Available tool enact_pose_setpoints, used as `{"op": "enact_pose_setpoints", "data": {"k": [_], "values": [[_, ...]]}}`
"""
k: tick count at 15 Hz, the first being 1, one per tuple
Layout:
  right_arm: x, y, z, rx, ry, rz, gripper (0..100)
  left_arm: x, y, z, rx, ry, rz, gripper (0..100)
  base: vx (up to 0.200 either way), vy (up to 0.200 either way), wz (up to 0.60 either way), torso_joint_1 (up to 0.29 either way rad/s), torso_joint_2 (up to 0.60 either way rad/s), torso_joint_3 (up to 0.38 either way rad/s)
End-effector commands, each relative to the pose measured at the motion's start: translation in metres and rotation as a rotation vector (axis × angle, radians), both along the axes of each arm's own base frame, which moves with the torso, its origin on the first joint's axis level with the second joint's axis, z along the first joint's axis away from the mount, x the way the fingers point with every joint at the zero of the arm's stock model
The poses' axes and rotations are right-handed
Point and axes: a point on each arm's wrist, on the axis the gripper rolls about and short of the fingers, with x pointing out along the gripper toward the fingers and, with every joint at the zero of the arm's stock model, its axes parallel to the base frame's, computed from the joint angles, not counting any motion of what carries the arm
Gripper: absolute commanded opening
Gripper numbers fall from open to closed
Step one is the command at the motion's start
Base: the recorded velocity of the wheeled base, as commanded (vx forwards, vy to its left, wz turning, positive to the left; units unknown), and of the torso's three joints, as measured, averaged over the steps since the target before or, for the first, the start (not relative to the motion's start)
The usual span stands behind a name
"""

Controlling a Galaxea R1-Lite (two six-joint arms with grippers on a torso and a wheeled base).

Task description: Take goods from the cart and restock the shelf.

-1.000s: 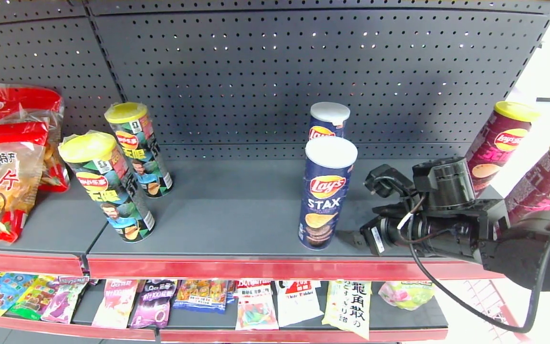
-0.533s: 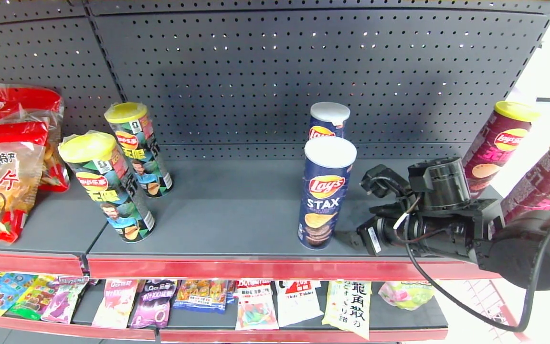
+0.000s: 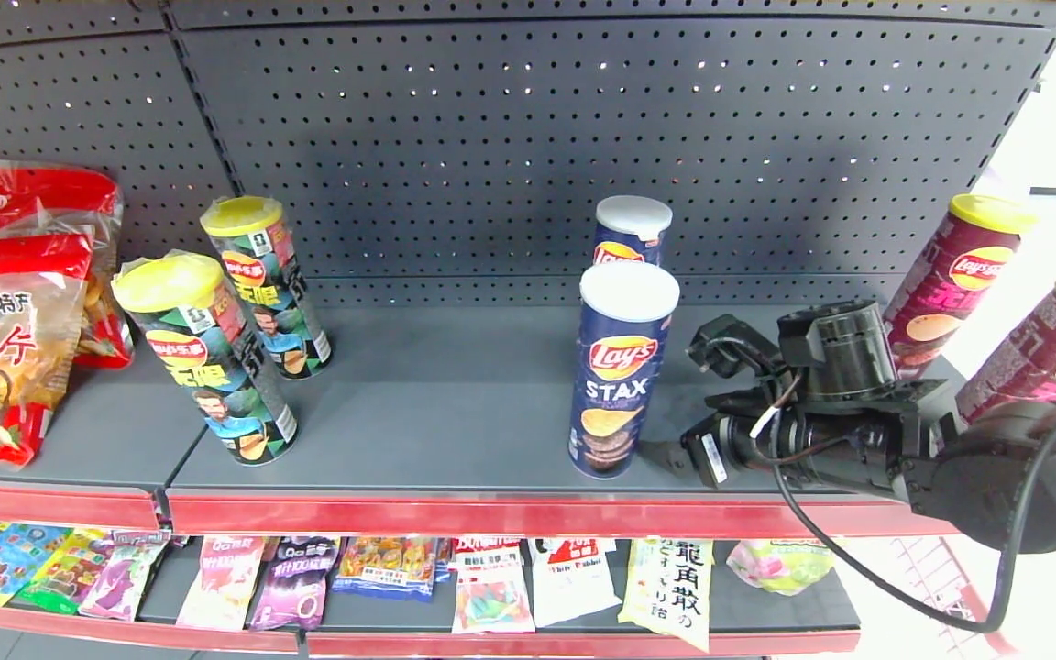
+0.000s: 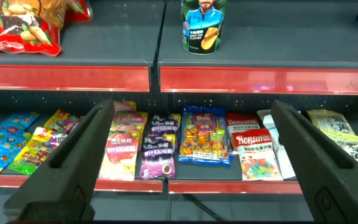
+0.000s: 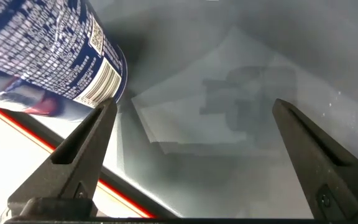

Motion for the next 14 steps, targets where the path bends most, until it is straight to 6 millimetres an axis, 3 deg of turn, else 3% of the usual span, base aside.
{"op": "enact_pose_setpoints", "data": {"k": [1,9,14], "values": [[0.001,0.001,0.001,0.001,-0.003,0.003,100,0.0,0.0,0.0,0.0,0.0,0.0,100,0.0,0.0,0.0,0.0,0.0,0.0],[-0.008,-0.004,0.009,0.011,-0.022,0.002,100,0.0,0.0,0.0,0.0,0.002,0.0,100,0.0,0.0,0.0,0.0,0.0,0.0],[-0.087,-0.047,0.035,0.062,-0.106,0.003,100,0.0,0.0,0.0,0.0,0.0,0.0,100,0.0,0.0,0.0,0.0,0.0,0.0]]}}
